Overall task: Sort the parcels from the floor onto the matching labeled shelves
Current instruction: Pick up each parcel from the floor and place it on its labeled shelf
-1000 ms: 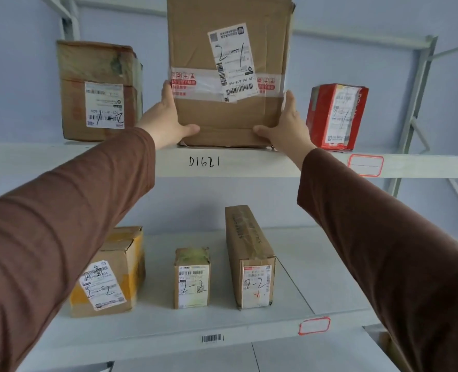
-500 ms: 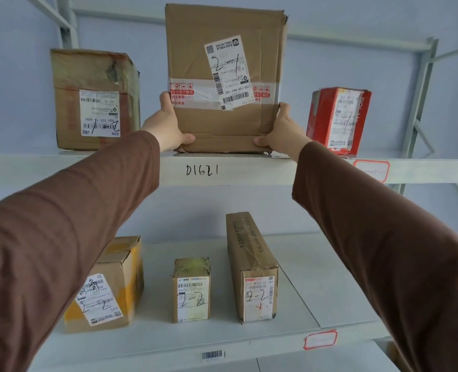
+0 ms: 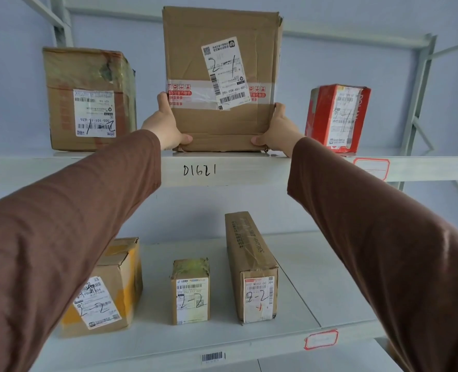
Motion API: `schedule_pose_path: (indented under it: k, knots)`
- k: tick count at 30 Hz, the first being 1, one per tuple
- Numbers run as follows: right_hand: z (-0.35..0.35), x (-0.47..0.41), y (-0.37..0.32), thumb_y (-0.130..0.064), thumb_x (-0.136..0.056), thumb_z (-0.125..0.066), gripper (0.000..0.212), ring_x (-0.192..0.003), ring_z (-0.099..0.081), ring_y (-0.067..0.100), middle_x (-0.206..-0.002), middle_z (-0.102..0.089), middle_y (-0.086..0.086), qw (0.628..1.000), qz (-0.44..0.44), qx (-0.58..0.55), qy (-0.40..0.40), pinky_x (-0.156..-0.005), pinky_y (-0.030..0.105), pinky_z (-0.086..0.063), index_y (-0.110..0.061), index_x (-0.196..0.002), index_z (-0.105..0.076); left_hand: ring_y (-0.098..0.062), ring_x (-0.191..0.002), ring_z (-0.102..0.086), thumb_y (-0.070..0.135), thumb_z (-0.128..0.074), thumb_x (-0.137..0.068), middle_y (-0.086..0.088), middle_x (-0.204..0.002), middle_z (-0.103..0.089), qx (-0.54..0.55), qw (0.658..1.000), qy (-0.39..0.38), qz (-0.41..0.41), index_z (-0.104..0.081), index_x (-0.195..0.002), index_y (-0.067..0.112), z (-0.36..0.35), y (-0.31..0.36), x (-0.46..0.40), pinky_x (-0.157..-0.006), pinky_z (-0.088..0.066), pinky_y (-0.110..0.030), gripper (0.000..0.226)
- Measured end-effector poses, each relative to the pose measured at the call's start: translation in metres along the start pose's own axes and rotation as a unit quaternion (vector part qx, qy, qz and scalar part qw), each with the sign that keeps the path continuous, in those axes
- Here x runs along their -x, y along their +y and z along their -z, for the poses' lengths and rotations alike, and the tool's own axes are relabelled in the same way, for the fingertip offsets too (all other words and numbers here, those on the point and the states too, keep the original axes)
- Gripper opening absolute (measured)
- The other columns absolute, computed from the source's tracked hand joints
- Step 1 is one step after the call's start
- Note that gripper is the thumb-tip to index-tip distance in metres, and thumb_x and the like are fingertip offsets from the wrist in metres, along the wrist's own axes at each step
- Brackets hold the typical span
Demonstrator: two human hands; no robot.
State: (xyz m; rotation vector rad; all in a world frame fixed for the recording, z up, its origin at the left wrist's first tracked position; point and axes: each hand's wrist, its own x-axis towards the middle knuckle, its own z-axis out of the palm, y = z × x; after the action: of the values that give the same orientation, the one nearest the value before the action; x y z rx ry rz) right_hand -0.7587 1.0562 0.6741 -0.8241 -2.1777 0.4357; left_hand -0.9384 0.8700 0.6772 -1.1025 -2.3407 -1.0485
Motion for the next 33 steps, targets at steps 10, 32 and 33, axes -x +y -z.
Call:
schedule_pose_path:
  k: [10, 32, 33]
  knots:
    - [0.011, 0.018, 0.0, -0.037, -0.089, -0.078, 0.113, -0.141, -0.044, 0.036, -0.161, -0.035, 0.016, 0.998, 0.023, 0.007, 0.049, -0.114, 0.047, -0.038, -0.015, -0.162, 0.004, -0.038, -0.156, -0.012, 0.043, -0.083, -0.082, -0.015, -0.17, 0.011, -0.012, 0.999, 0.021, -0.023, 0.023, -0.16, 0.021, 0.01, 0.001, 0.01, -0.124, -0.022, -0.047, 0.133]
    - [0.123, 0.054, 0.141, -0.042, -0.091, -0.073, 0.093, -0.148, -0.028, 0.03, -0.164, -0.029, 0.006, 0.974, 0.1, 0.045, 0.199, -0.121, 0.041, -0.023, -0.013, -0.16, -0.019, -0.028, -0.156, -0.018, 0.044, -0.078, -0.087, -0.01, -0.171, -0.002, 0.06, 0.975, -0.036, -0.212, 0.009, -0.164, 0.017, -0.09, 0.216, 0.063, -0.118, -0.027, -0.035, 0.119]
    - [0.13, 0.047, 0.151, -0.041, -0.091, -0.074, 0.094, -0.149, -0.029, 0.03, -0.165, -0.027, 0.007, 0.978, 0.088, 0.031, 0.186, -0.122, 0.043, -0.024, -0.014, -0.161, -0.017, -0.028, -0.154, -0.022, 0.045, -0.079, -0.086, -0.011, -0.171, -0.005, 0.055, 0.977, -0.042, -0.2, 0.008, -0.164, 0.018, -0.097, 0.224, 0.06, -0.113, -0.034, -0.035, 0.12]
